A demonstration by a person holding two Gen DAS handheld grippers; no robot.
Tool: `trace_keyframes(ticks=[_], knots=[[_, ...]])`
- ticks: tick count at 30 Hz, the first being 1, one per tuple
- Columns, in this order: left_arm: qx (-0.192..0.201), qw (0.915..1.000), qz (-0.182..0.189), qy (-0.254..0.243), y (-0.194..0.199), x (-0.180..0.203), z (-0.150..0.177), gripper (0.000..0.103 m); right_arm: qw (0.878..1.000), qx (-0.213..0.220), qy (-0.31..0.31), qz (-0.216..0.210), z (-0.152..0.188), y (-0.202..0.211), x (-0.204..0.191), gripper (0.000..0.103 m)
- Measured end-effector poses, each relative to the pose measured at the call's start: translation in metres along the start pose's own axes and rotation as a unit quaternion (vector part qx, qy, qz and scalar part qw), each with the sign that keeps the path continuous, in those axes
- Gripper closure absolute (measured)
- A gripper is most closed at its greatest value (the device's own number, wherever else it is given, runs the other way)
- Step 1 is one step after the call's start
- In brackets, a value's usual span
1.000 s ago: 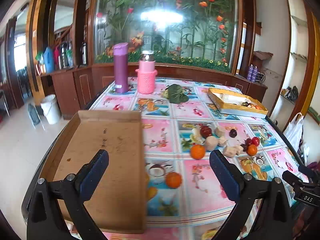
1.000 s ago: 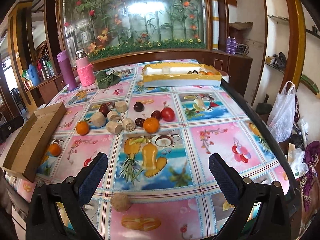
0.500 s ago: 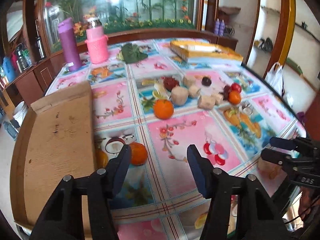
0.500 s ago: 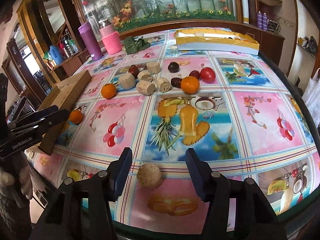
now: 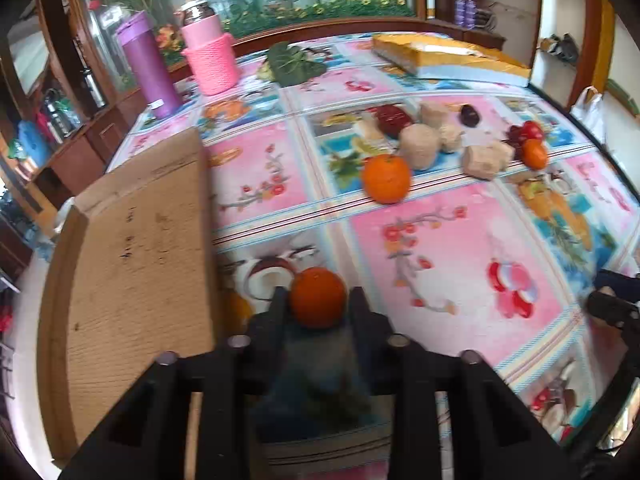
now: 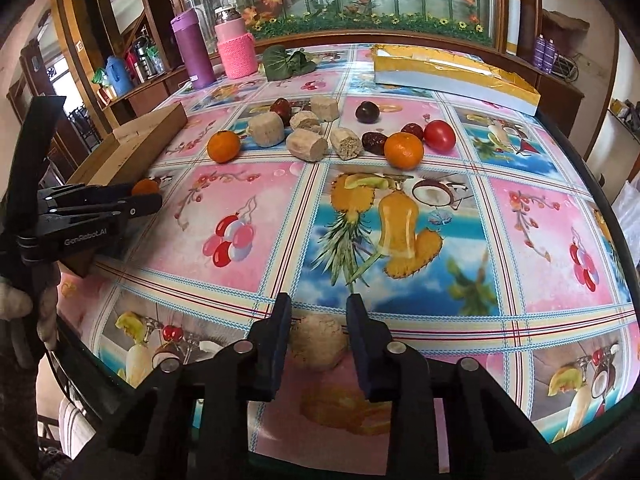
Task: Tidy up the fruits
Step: 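Grasp a round beige cake with the right tool while the left tool grasps an orange, then carry the cake and orange into the cardboard tray and open both tools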
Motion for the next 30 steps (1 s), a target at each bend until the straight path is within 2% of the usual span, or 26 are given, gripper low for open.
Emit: trace_keyframes(ticks=[4,9,11,14,16,20,22,26,30], knots=[[0.005,0.9983,0.034,0.047,0.008,-0.019,-0.004,0.077,1.0,0.003,-0.003,-0.003,0.001,0.003,0.0,0.074],[0.047,0.9911,0.078,0.098,0.051,-0.041,-0.01,0.077,0.999,0.025,-0.017,-0.042,-0.012,0.018,-0.003,0.074],[0.066,0.988,0.081,0.114,0.069,-0.053,-0.013,0.077,0.998,0.037,-0.006,-0.059,-0.026,0.027,-0.013,0.074],[0.091,0.9847,0.054,0.139,0.089,-0.083,-0.014,0.077,0.994,0.051,0.024,-0.094,-0.054,0.033,-0.041,0.074],[0.097,0.9823,0.018,0.16,0.093,-0.111,-0.011,0.077,0.989,0.056,0.048,-0.125,-0.074,0.032,-0.067,0.074],[0.073,0.9754,-0.028,0.206,0.083,-0.167,0.006,0.077,0.974,0.063,0.096,-0.196,-0.111,0.013,-0.132,0.074],[0.057,0.9719,-0.047,0.223,0.074,-0.19,0.018,0.077,0.968,0.059,0.122,-0.213,-0.124,-0.002,-0.166,0.074],[0.036,0.9651,-0.06,0.253,0.062,-0.219,0.034,0.076,0.96,0.034,0.159,-0.227,-0.14,-0.043,-0.22,0.074],[0.037,0.9642,-0.048,0.258,0.058,-0.227,0.04,0.076,0.958,0.0,0.173,-0.228,-0.142,-0.08,-0.251,0.073]])
Point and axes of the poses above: each gripper's, at about its wrist camera, not at the fingertips, and y roughly against the way its jaws point, x to its right, z to its underside, the point moved 1 cm from there along -y, roughly the way its jaws point, and after that the axes turned 13 degrees about y, right-handed, at the moved point
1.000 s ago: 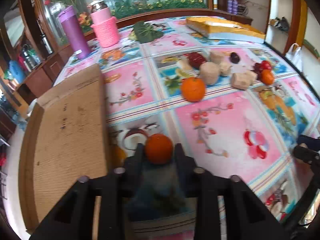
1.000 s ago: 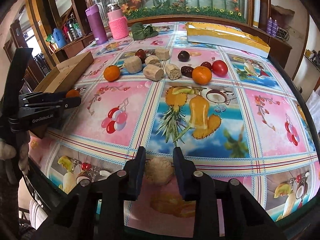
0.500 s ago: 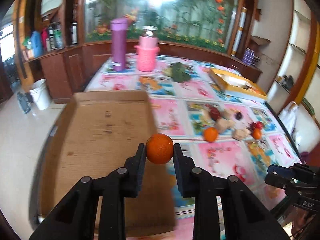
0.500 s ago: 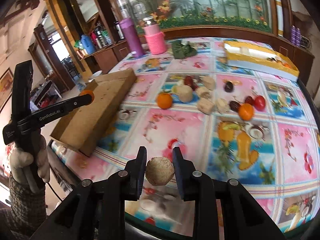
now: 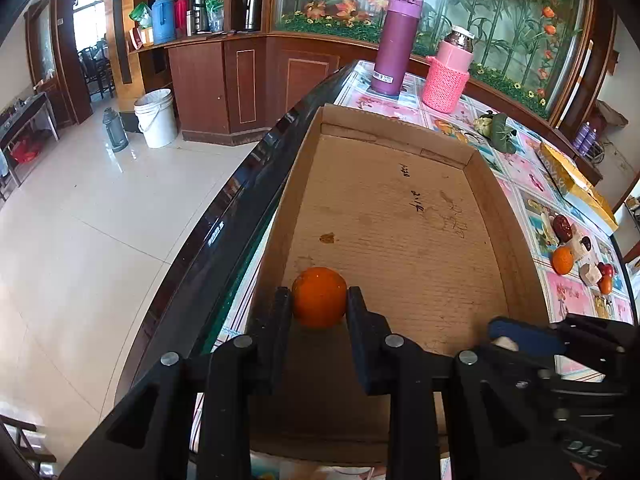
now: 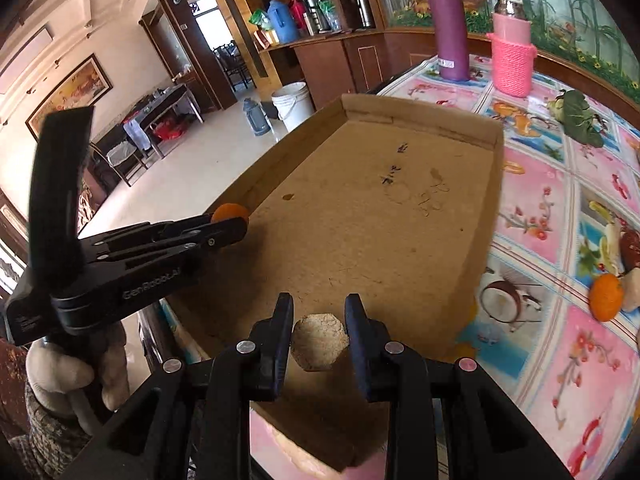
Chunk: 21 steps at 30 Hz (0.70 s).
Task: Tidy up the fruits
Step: 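Carry the cake and orange into the cardboard tray and open both tools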
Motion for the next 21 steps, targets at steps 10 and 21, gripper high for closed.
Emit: trace_keyframes(ticks=[10,21], knots=[[0.037,0.9992,0.014,0.002,0.022,0.007,-0.003,0.059,1.0,0.01,0.002,0.011,-0.002,0.002,-0.002,0.058],[0.073,0.9952,0.066,-0.003,0.08,0.046,0.005,0.046,0.99,0.046,0.006,0.135,-0.013,0.21,-0.035,0.032]])
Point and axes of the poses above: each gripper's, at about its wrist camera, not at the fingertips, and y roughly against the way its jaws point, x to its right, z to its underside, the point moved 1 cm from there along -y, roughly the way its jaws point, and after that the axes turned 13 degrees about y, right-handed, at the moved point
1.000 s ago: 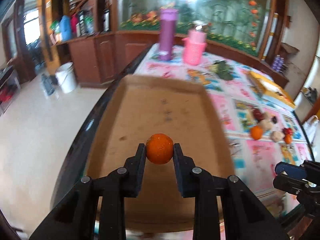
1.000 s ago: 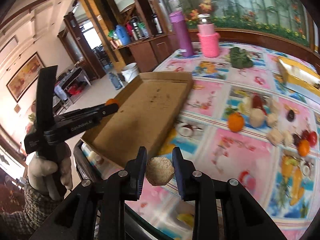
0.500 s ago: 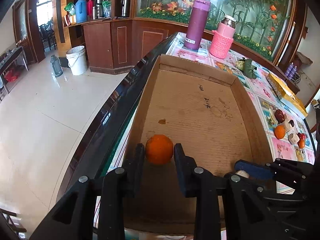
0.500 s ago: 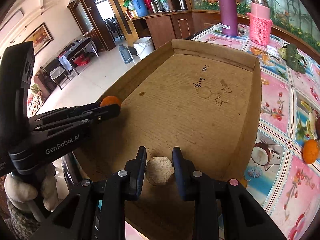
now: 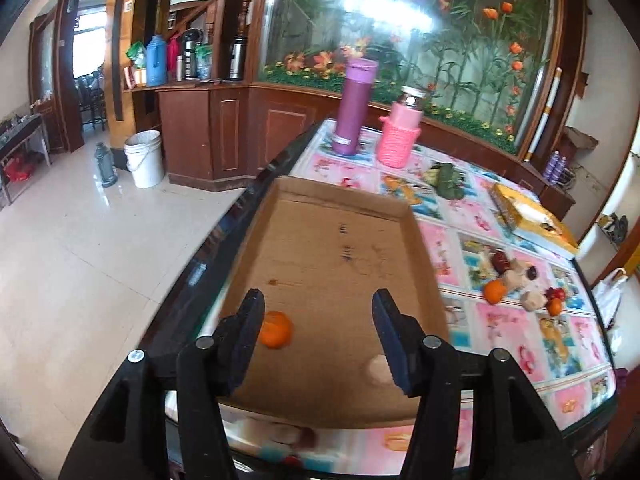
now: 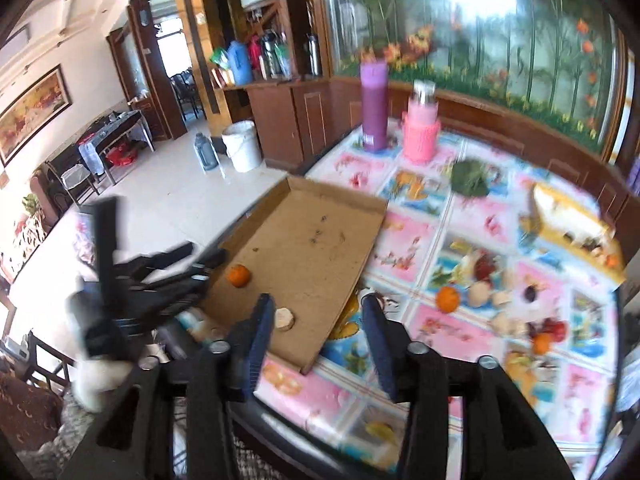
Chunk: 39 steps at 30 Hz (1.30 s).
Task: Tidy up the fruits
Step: 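Carry the cake and orange into the cardboard tray and open both tools, then move both open tools back over the fruit on the table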
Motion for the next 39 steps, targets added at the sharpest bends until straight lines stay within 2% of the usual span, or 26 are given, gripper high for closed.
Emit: trace_keyframes(ticks=[1,2,4,6,9,11,12,16,19,23,26,28,29,30,32,33,39], knots=[[-0.005,1.0,0.008,-0.003,0.002,0.007,0.002,0.045,1.0,0.011,0.015,0.004,-0.003,0.024,-0.009,0.019],[-0.01,0.9998,0.015,-0.007,0.002,0.016,0.005,0.045,0.999,0.021,0.03,0.01,-0.006,0.044,-0.018,0.016],[-0.019,0.9994,0.025,-0.016,0.003,0.037,0.009,0.045,0.997,0.041,0.064,0.009,-0.011,0.084,-0.04,0.016],[-0.026,0.9986,0.036,-0.027,0.005,0.058,0.014,0.045,0.995,0.037,0.088,-0.003,-0.013,0.105,-0.056,0.016],[-0.033,0.9975,0.044,-0.045,0.005,0.086,0.02,0.045,0.993,0.026,0.11,-0.013,-0.011,0.12,-0.071,0.016],[-0.037,0.9967,0.052,-0.05,0.004,0.101,0.024,0.045,0.993,0.019,0.109,-0.03,-0.003,0.125,-0.066,0.016],[-0.04,0.9963,0.056,-0.051,0.001,0.108,0.026,0.045,0.994,0.013,0.1,-0.032,0.0,0.126,-0.058,0.016],[-0.055,0.9943,0.064,-0.064,-0.011,0.133,0.031,0.045,1.0,0.003,-0.004,-0.028,0.018,0.124,-0.003,0.016],[-0.062,0.9917,0.078,-0.081,-0.021,0.153,0.034,0.045,0.995,-0.011,-0.052,-0.08,0.038,0.114,0.042,0.016],[-0.077,0.9855,0.104,-0.11,-0.04,0.18,0.046,0.04,0.99,0.02,-0.141,0.002,0.089,0.096,0.154,0.016],[-0.102,0.9775,0.124,-0.136,-0.063,0.202,0.063,0.04,0.973,0.004,-0.221,0.072,0.143,0.059,0.24,0.021],[-0.12,0.9725,0.131,-0.15,-0.081,0.215,0.074,0.04,0.961,-0.011,-0.259,0.094,0.17,0.034,0.277,0.039],[-0.126,0.9705,0.135,-0.155,-0.089,0.221,0.078,0.04,0.955,-0.02,-0.282,0.09,0.183,0.02,0.292,0.044],[-0.134,0.9681,0.14,-0.158,-0.098,0.228,0.083,0.041,0.95,-0.028,-0.3,0.08,0.194,0.005,0.305,0.052],[-0.145,0.9632,0.153,-0.167,-0.112,0.241,0.088,0.051,0.947,-0.034,-0.314,0.061,0.204,-0.018,0.316,0.055],[-0.15,0.9609,0.157,-0.172,-0.119,0.248,0.091,0.052,0.946,-0.035,-0.317,0.053,0.206,-0.029,0.319,0.056],[-0.172,0.95,0.168,-0.2,-0.157,0.28,0.104,0.053,0.96,-0.025,-0.277,0.015,0.198,-0.074,0.305,0.056]])
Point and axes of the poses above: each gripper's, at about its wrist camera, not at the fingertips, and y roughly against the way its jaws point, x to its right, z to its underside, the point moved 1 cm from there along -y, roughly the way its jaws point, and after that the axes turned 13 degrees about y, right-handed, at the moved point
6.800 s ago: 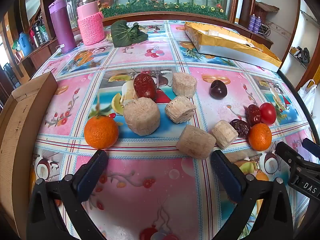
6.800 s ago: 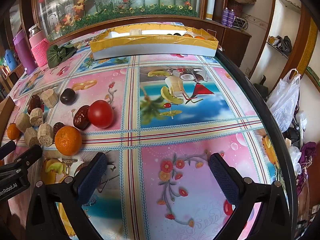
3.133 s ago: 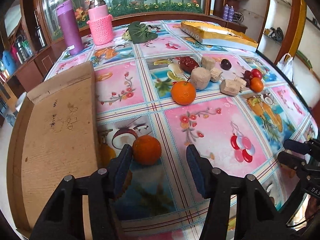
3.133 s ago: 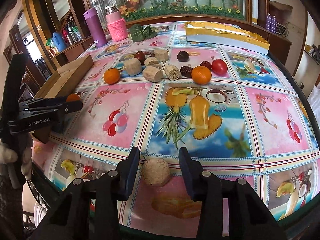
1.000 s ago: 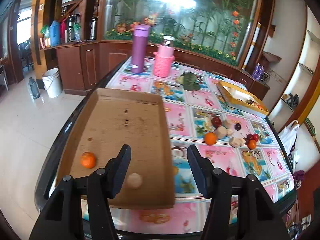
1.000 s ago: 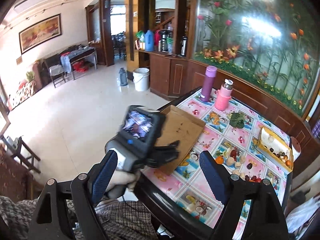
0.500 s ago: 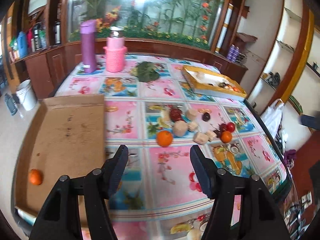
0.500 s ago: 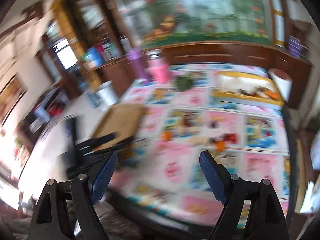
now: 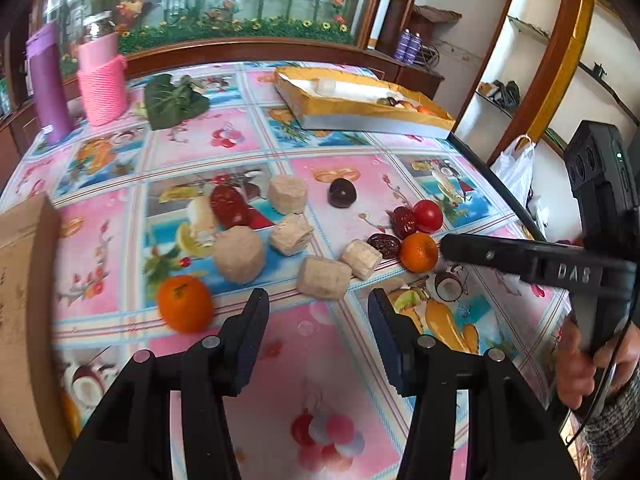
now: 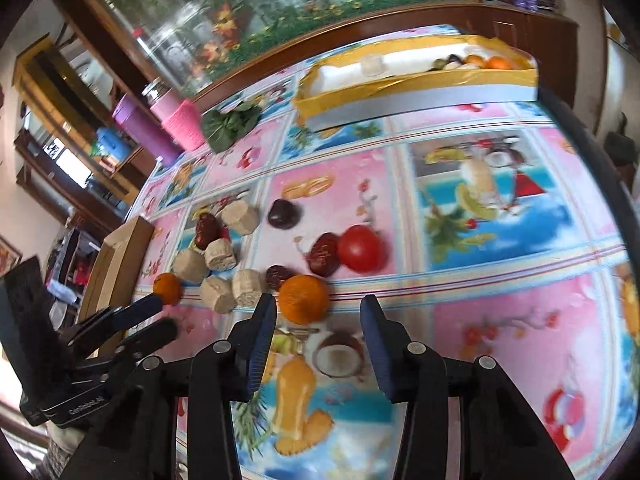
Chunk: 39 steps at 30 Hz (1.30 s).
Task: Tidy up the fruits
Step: 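Move both open tools back over the fruit on the table, then grasp a cylindrical beige cake with the left tool while the right tool grasps an orange, then carry the cake and orange into the cardboard tray and open both tools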
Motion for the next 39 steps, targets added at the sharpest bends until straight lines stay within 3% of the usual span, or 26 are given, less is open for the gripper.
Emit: trace_keyframes(ticks=[3,5,7,11,20,23,29,33,39], knots=[[-0.009,0.9999,0.003,-0.011,-0.016,0.005,-0.003,0.054,1.0,-0.001,0.027,0.005,0.0,-0.015,-0.009,0.056],[-0.018,0.9997,0.003,-0.013,-0.026,0.007,-0.004,0.066,0.999,-0.004,0.037,0.003,0.001,-0.022,-0.013,0.056],[-0.022,0.9997,-0.001,-0.013,-0.035,0.007,-0.005,0.07,0.999,-0.002,0.04,0.013,0.0,-0.026,-0.014,0.056],[-0.018,0.9998,0.002,0.004,-0.04,0.005,-0.008,0.071,0.999,-0.001,0.041,0.025,0.0,-0.031,-0.01,0.067],[-0.009,0.9998,-0.001,0.016,-0.04,0.009,-0.009,0.073,0.999,0.009,0.035,0.031,0.002,-0.029,-0.011,0.069],[0.002,0.9998,-0.006,0.016,-0.024,0.007,-0.006,0.073,0.999,0.014,0.028,0.027,0.004,-0.02,-0.012,0.069],[0.053,0.9983,-0.001,0.027,0.045,-0.011,0.006,0.073,0.998,0.02,0.035,0.042,0.006,0.015,-0.021,0.069],[0.08,0.9953,-0.011,0.054,0.085,-0.044,0.02,0.073,0.996,0.029,0.056,0.056,0.008,0.043,-0.04,0.068],[0.117,0.9833,-0.058,0.127,0.129,-0.117,0.034,0.073,0.995,0.031,0.093,0.028,0.003,0.046,-0.094,0.068]])
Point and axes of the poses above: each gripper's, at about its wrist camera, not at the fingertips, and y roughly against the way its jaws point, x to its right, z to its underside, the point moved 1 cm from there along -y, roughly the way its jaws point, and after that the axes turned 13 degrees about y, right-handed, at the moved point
